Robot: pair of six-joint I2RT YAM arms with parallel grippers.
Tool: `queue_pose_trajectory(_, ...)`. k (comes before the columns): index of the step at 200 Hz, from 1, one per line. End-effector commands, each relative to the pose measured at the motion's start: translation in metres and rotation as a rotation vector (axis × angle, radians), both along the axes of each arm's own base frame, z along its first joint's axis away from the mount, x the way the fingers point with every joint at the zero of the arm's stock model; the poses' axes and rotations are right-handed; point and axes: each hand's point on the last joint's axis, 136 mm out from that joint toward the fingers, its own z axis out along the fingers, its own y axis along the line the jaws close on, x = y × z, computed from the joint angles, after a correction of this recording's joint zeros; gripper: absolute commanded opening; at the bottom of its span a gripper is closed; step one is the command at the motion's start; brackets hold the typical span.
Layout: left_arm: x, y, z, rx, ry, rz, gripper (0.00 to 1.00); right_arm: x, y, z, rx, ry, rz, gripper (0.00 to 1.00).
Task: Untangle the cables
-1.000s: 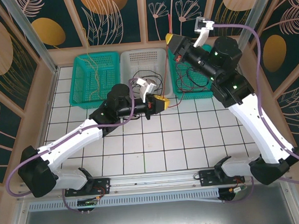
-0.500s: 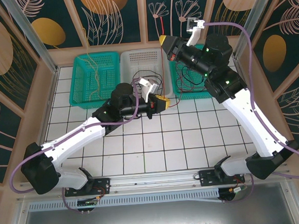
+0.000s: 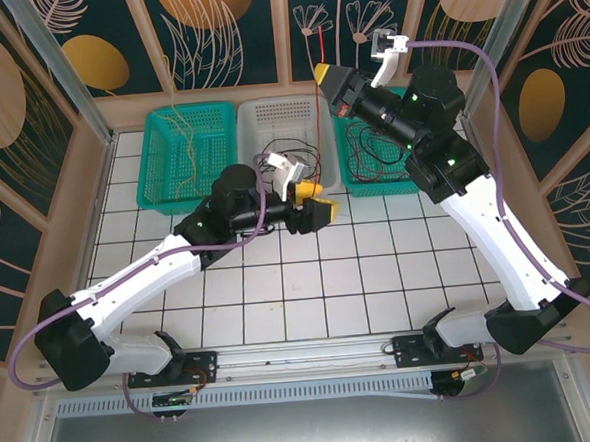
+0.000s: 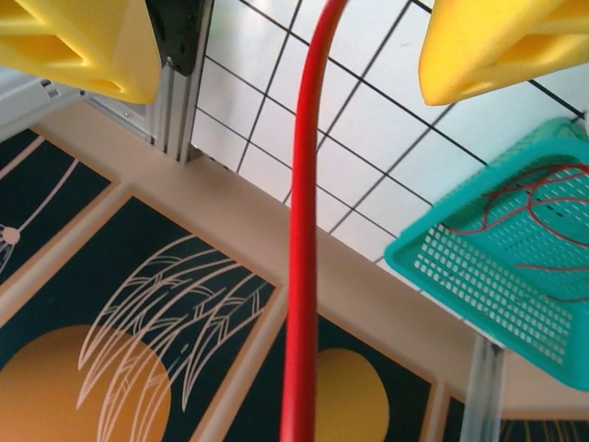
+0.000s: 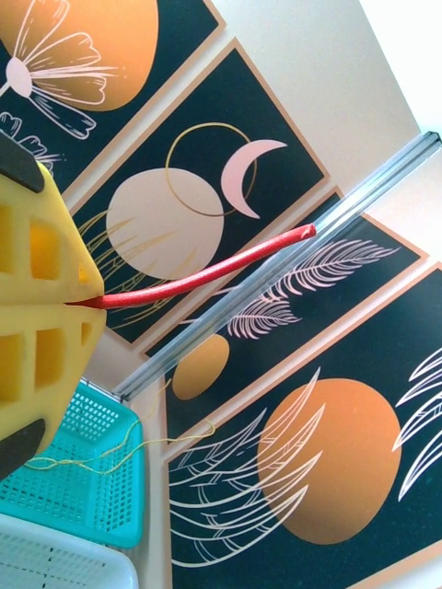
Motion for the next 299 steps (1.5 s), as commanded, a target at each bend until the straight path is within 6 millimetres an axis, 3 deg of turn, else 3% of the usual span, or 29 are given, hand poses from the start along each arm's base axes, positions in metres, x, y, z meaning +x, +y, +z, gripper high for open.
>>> queue_pose_trajectory(1,0.014,0.015,0.035,-0.046,-0.090,0.069,0.74,-0.018,-0.011,0.027,0.034,-0.068,0.014,0.00)
queue_pose_trajectory(21,0.017,0.017,0.037,-0.062,-0.094,0.066,0.70,-0.021,-0.014,0.030,0.036,-0.079,0.008,0.00)
queue_pose_trajectory(70,0.005,-0.007,0.000,-0.043,0.039,-0.091,0.60,-0.028,-0.021,0.047,0.059,-0.122,-0.005,0.00)
queue_pose_trajectory(111,0.002,-0.008,-0.005,-0.071,0.043,-0.108,0.54,-0.033,-0.026,0.063,0.088,-0.156,-0.012,0.00)
queue_pose_trajectory(191,-0.007,-0.012,-0.015,-0.109,0.106,-0.154,0.25,-0.031,-0.032,0.070,0.117,-0.169,-0.042,0.00)
queue_pose_trajectory(219,-0.009,-0.010,-0.017,-0.116,0.116,-0.151,0.09,-0.029,-0.035,0.068,0.116,-0.162,-0.063,0.00)
queue_pose_trajectory(229,-0.009,-0.008,-0.015,-0.129,0.121,-0.141,0.00,-0.027,-0.037,0.065,0.115,-0.153,-0.080,0.00)
queue_pose_trajectory(232,-0.009,-0.008,-0.015,-0.133,0.122,-0.139,0.00,-0.020,-0.047,0.063,0.113,-0.147,-0.116,0.00)
queue_pose_trajectory(262,-0.011,0.004,-0.005,-0.226,0.120,-0.086,0.00,-0.002,-0.074,0.046,0.147,-0.078,-0.167,0.00)
queue_pose_trajectory(299,-0.018,0.042,0.043,-0.498,0.078,0.012,0.00,0.010,-0.092,0.024,0.136,-0.023,-0.227,0.00)
